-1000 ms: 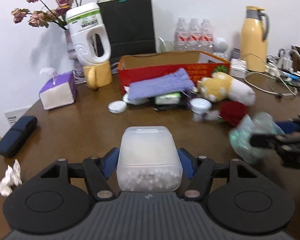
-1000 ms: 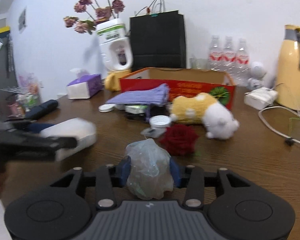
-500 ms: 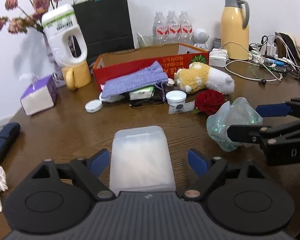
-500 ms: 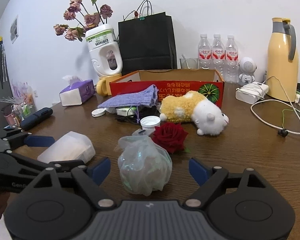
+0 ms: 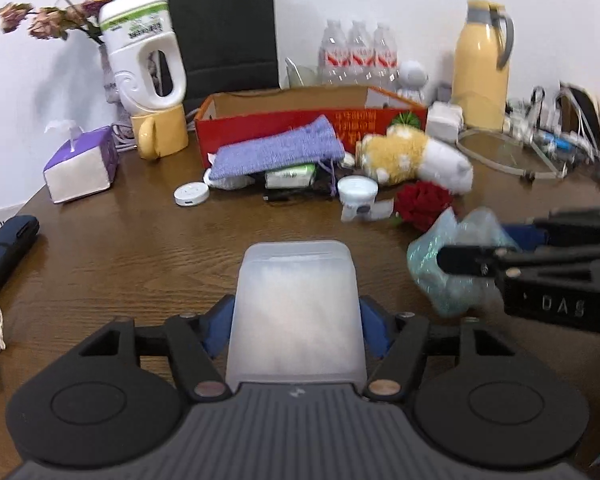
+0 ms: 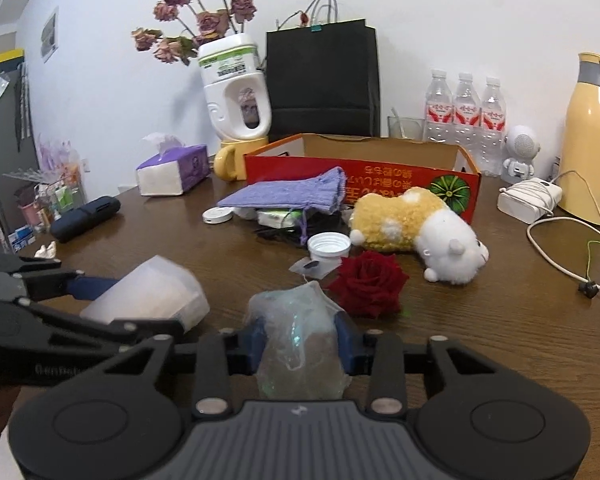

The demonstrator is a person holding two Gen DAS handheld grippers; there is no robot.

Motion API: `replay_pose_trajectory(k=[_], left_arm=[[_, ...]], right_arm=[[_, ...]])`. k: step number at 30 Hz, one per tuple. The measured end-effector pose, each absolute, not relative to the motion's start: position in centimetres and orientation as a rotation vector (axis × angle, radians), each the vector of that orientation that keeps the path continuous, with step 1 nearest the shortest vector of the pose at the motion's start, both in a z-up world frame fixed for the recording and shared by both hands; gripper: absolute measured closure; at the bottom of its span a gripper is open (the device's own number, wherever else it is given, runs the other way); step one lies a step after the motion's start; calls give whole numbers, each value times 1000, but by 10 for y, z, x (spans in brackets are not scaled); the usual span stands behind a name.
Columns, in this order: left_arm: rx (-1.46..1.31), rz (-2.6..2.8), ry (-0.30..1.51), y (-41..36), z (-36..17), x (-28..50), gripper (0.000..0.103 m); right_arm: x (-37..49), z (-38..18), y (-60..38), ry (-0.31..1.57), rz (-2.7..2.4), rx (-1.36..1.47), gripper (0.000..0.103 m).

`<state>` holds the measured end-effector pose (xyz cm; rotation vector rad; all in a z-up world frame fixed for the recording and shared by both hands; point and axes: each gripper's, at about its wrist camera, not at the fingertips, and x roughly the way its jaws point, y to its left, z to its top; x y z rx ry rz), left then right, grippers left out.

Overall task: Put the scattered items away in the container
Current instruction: 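Carry both items into the cardboard box and open both tools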

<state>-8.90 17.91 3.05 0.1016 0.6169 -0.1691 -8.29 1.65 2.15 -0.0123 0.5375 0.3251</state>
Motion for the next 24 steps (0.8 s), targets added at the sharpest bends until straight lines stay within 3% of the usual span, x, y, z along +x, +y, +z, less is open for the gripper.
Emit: replay_pose_trajectory(k=[1,4,12,24], left_arm=[[95,-161,602,180,34,-91,36],[91,-128,543,179,48,-96,36],[53,-121,412,172,81,-80,36],[-52,-151,368,167,123,33,36]], right_arm=[[-87,24,15,521,328,-3,85],[-97,40,10,455,318,5,86],[-86,79,-4,357,296,30,86],[16,121,-35,319,216,121,86]])
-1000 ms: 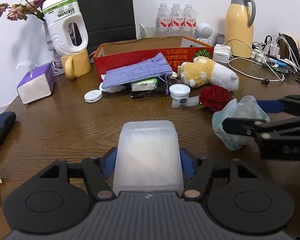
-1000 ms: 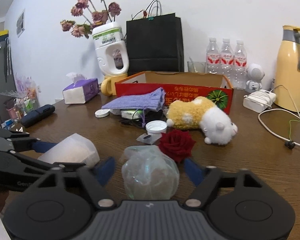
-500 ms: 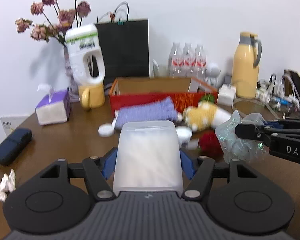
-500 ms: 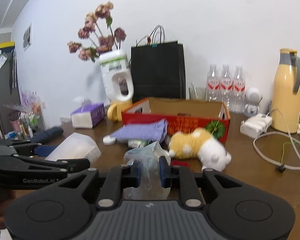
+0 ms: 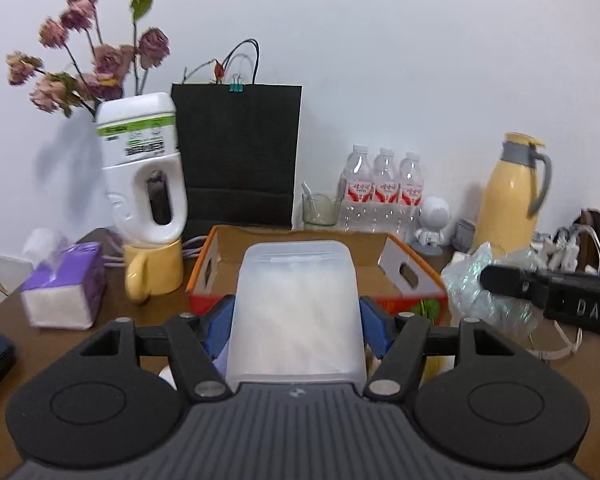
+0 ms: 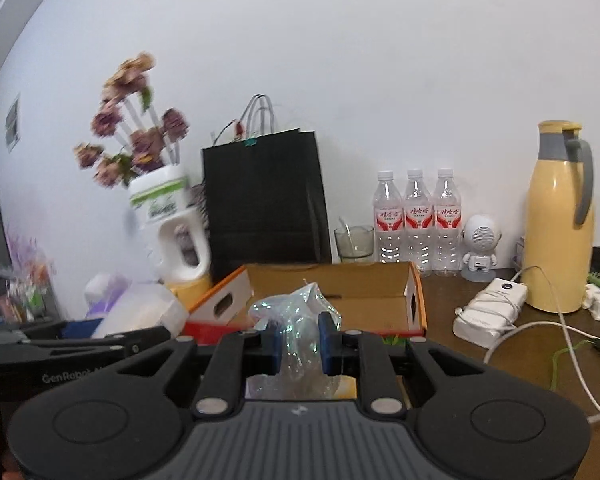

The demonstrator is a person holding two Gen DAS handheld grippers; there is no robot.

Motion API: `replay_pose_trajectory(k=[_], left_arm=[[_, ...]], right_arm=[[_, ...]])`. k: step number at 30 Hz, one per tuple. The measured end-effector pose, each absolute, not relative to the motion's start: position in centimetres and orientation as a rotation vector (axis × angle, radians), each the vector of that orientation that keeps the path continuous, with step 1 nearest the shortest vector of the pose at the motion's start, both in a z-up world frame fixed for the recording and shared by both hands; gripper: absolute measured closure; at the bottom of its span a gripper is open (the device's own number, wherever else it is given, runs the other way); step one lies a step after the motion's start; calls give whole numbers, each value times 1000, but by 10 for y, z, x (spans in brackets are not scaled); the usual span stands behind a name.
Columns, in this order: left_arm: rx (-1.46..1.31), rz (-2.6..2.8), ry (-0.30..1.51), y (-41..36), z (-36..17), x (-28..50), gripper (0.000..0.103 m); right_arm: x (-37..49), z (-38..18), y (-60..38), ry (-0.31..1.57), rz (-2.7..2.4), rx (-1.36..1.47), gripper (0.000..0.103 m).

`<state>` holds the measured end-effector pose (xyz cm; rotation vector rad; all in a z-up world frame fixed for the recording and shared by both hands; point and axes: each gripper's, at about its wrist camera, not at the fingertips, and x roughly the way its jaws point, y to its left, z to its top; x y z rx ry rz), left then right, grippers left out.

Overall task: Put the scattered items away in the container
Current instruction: 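Carry both items into the cardboard box and open both tools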

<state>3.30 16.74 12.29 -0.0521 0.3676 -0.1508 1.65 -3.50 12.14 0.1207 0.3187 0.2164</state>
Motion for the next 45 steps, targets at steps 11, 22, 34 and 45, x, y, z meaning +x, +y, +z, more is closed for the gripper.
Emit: replay_pose_trajectory(k=[11,22,34,45], left_arm=[[-83,-165,573,135,155,244,36],[-103,-97,930,110,59,387,36],[-216,-140,1039,115,58,411,36],[-14,-111,887,129,175,334,6]], right_arm=[[222,155,-75,506,256,155,86],[379,81,-79,901,129,134,85],[394,66,-76,945,36,84,56],[334,159,-82,869,59,132,32]])
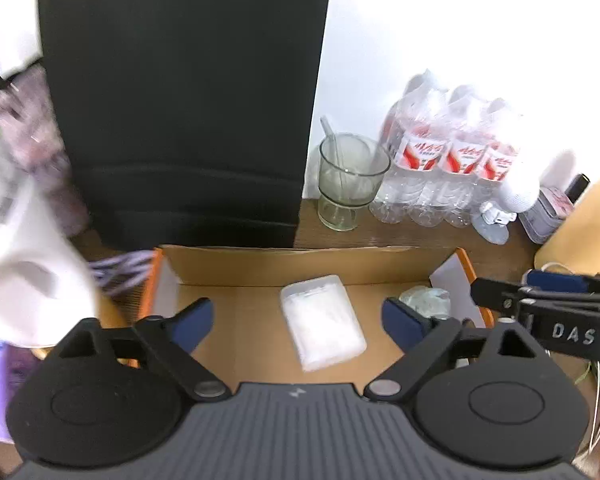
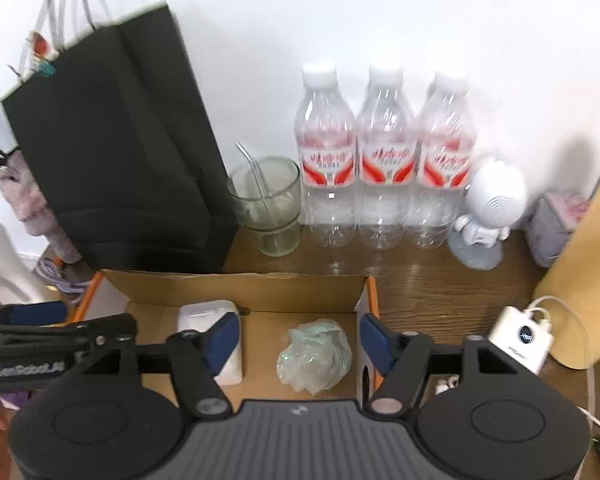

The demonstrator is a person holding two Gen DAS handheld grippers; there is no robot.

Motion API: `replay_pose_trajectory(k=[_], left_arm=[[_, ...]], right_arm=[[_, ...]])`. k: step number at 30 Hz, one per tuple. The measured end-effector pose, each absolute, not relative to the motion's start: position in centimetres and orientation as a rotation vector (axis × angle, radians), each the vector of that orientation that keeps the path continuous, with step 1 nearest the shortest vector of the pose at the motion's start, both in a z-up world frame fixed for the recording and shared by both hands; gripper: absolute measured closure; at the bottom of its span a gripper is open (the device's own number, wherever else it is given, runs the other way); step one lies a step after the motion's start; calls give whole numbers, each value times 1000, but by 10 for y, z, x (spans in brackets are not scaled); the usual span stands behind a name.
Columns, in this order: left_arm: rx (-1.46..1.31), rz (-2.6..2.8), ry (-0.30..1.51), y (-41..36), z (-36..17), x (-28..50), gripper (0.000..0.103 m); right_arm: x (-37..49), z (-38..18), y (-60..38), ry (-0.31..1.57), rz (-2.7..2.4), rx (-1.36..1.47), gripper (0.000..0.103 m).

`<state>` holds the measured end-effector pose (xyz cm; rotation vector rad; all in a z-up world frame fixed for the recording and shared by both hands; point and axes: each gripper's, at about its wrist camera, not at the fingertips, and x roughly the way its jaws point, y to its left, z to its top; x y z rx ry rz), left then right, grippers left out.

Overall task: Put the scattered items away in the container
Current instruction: 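Carry both items into the cardboard box and open both tools, then move both tools back over the table toward the lavender pouch and cap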

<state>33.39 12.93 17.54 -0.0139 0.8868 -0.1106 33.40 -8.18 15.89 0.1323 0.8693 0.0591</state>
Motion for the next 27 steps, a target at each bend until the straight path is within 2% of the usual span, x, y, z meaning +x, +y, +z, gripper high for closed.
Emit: replay_pose_trajectory(k=[7,9,15,20,27], left_arm=[[14,-40,841,139,200,280,3],[10,-25,819,141,200,269,1],[24,37,631,144,183,213,0],[61,63,481,140,156,179,0],[65,15,443,146,129,162,0]], right_arm=[[270,200,-68,776,80,112,20],[260,197,-67,762,81,107,20],[222,179,-54,679,103,102,19],[191,141,-43,563,140,141,19],[167,102,-44,486,136,203,19]])
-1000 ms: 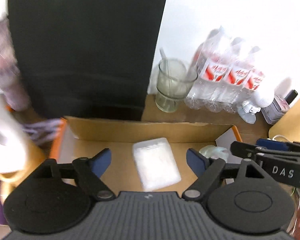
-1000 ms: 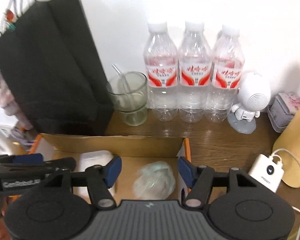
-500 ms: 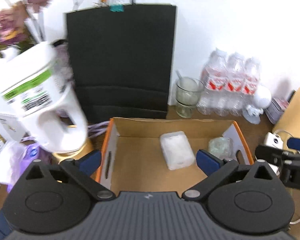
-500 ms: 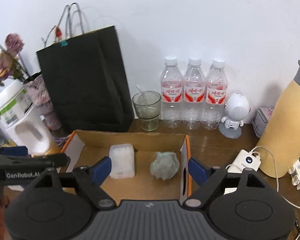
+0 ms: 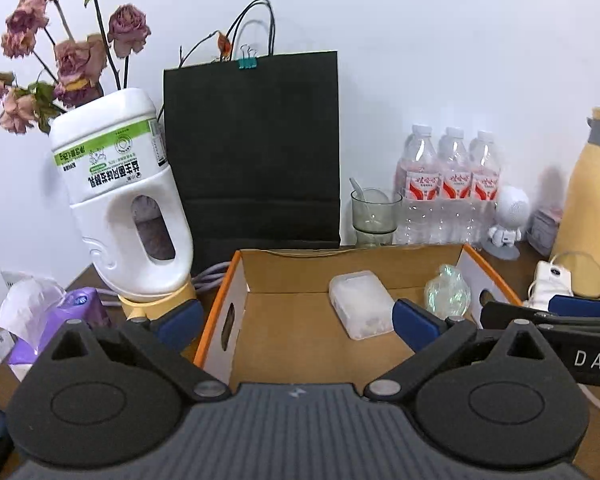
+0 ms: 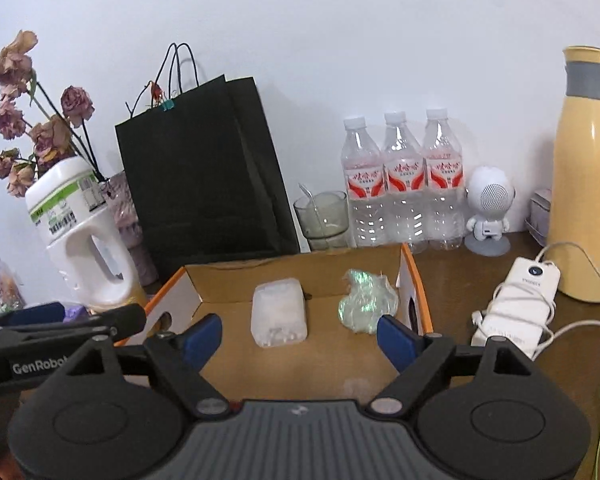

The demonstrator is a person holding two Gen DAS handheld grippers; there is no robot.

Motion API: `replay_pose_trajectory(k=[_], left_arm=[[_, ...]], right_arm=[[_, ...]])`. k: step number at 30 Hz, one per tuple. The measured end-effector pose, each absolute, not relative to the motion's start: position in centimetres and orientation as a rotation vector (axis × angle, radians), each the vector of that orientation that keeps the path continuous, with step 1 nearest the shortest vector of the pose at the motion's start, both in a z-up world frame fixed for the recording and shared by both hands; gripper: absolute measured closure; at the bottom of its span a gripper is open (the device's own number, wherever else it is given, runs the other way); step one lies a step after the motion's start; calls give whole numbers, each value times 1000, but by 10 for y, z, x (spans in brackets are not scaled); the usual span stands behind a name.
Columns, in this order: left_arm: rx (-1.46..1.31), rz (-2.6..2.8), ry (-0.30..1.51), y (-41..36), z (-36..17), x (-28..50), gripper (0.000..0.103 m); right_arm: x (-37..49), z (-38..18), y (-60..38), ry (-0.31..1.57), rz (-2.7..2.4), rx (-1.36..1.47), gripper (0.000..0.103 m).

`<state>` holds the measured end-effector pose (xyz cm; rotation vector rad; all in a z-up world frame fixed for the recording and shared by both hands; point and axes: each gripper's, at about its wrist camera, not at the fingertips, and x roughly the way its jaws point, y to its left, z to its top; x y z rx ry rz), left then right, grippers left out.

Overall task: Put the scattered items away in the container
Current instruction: 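Move both tools back over the table toward the lavender pouch and cap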

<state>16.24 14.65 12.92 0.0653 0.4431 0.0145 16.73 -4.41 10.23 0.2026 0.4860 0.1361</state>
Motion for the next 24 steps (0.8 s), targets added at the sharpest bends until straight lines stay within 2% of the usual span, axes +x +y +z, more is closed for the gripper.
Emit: replay_pose_trajectory(k=[11,24], left_arm=[[-11,6,422,161,81,94,0],[-9,-8,461,194,55,0,0]], right_arm=[[105,73,-24,437,180,178,18],[6,54,-1,423,195,127,15]])
